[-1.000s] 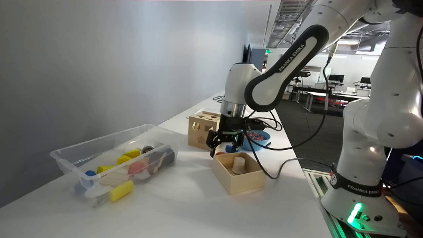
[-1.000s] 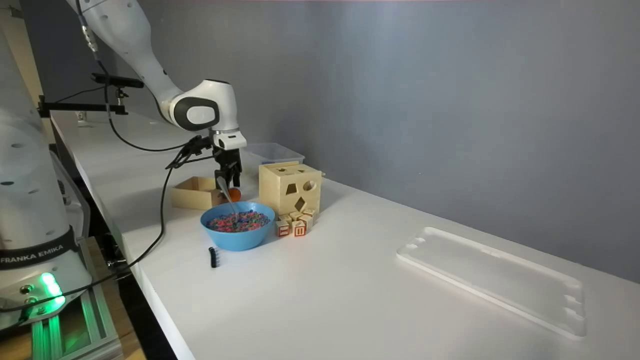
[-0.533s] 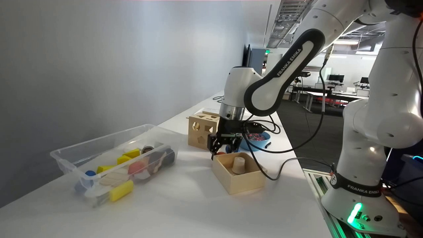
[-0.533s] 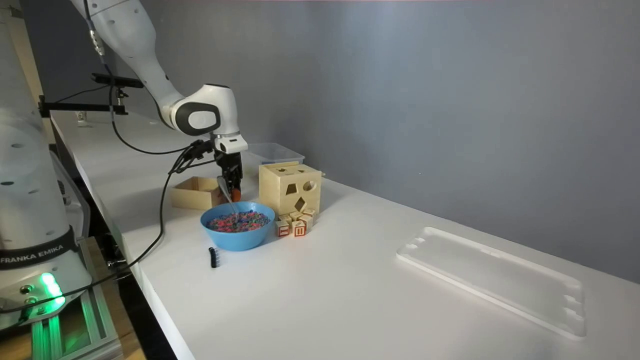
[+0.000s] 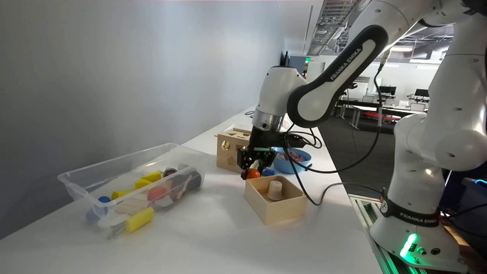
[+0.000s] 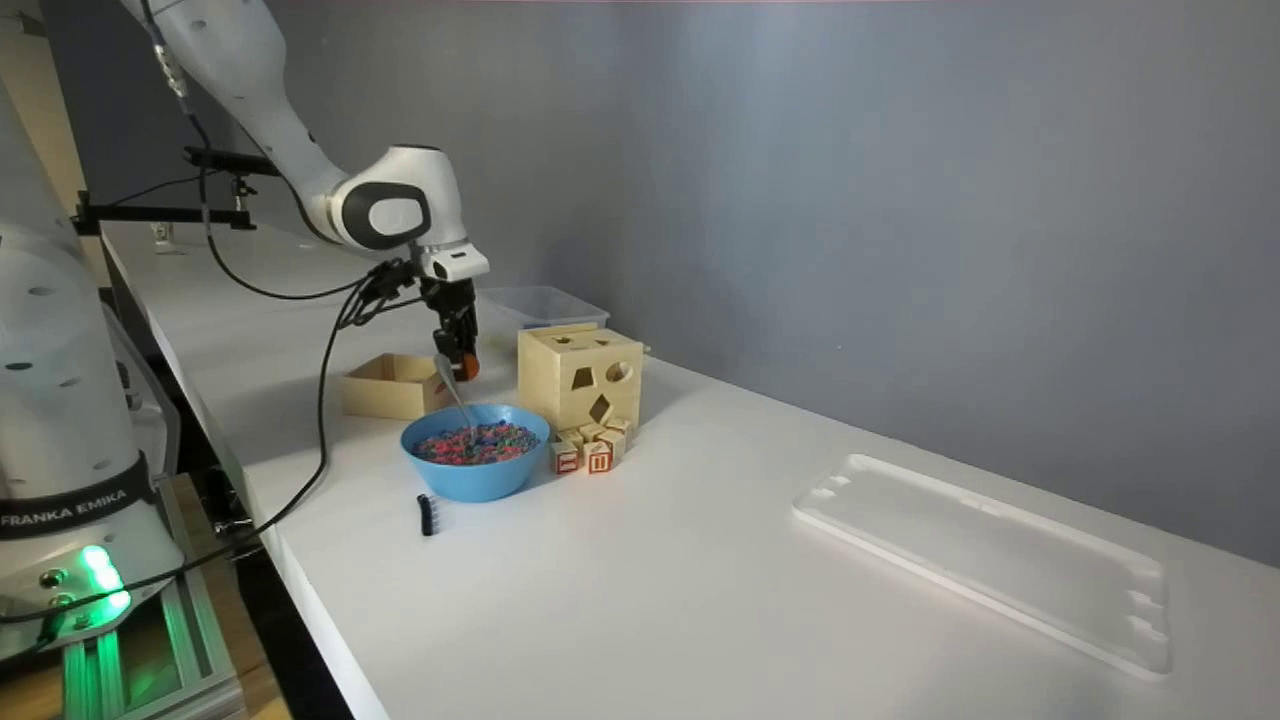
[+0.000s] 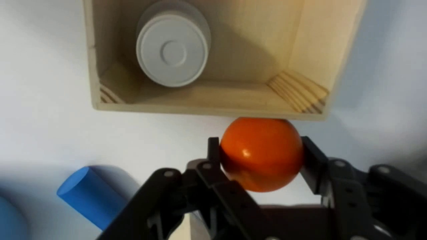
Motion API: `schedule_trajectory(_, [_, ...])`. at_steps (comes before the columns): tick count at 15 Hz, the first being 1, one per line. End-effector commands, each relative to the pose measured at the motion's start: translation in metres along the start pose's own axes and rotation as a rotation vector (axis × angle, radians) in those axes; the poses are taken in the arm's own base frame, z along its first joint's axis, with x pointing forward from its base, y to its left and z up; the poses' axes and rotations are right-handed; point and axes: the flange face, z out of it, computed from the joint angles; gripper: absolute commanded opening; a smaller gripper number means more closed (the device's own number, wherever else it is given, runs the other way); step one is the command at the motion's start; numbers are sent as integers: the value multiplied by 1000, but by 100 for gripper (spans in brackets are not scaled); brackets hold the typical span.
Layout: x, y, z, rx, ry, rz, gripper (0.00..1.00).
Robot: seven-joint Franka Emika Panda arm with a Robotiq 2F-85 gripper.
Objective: Put the orange ball inside the small wooden box
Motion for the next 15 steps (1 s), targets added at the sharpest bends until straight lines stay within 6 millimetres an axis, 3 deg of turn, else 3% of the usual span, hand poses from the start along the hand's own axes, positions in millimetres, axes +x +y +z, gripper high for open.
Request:
schedule_trajectory(1, [-34,5,-60,-55,156,-107,34])
schedule_trajectory(4, [-65,6,-88,-124,124,-164,34])
schedule_trajectory(7, [-89,9,-99,-174,22,-228,34])
schedule_trajectory(12, [-90,12,-79,-83,-20,-222,34])
schedule_trajectory(13, [-83,2,-78,-67,-28,-221,34])
schedule_trajectory(15, [-80,2,-68,-43,-38,-215,34])
